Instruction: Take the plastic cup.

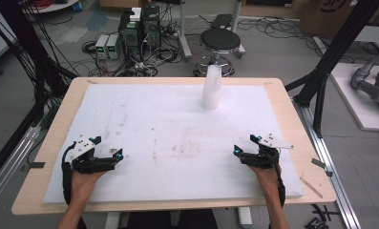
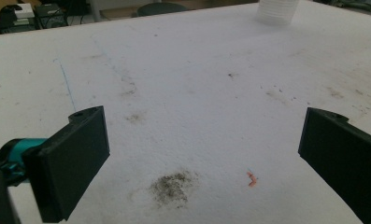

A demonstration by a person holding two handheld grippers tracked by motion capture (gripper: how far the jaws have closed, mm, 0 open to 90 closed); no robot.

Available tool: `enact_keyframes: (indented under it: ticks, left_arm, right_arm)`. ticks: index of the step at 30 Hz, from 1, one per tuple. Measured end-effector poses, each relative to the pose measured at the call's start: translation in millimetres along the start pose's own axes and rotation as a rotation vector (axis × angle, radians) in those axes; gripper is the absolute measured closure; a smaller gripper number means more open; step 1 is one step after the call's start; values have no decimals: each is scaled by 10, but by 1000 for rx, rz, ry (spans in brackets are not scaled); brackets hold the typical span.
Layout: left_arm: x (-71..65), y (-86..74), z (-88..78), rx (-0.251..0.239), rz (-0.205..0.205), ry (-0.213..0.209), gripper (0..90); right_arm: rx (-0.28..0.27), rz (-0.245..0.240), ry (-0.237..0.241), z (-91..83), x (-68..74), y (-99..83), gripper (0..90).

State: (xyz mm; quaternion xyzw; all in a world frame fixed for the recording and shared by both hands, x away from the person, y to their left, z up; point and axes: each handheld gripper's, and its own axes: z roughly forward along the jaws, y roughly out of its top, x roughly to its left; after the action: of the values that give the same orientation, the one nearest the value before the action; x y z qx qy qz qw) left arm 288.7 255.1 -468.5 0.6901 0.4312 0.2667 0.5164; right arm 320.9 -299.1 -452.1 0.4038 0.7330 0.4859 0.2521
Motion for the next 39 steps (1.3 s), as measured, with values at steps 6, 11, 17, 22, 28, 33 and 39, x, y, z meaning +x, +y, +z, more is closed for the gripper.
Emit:
enact_keyframes:
  ticks: [6, 11, 17, 22, 28, 33, 39]
  left_arm:
    - [-2, -1, -2, -3, -7, 6, 19]
    - [-10, -5, -8, -11, -2, 18, 19]
    - [-1, -1, 2, -1, -8, 10, 19]
    - [14, 3, 9, 9, -19, 8, 19]
    - [13, 1, 7, 2, -23, 6, 19]
    - [14, 1, 7, 1, -25, 7, 19]
    - [12, 2, 7, 6, -20, 7, 19]
  right_arm:
    - [6, 7, 21, 7, -20, 3, 177]
    - [12, 10, 54, 15, -38, 6, 177]
    - [2, 32, 81, -8, -64, 16, 177]
    - [-18, 30, 101, -96, -75, 171, 177]
    - [-52, 8, 122, -236, -103, 473, 177]
    - [-38, -20, 136, -283, -176, 825, 176]
    - [-18, -46, 122, -239, -311, 1231, 161]
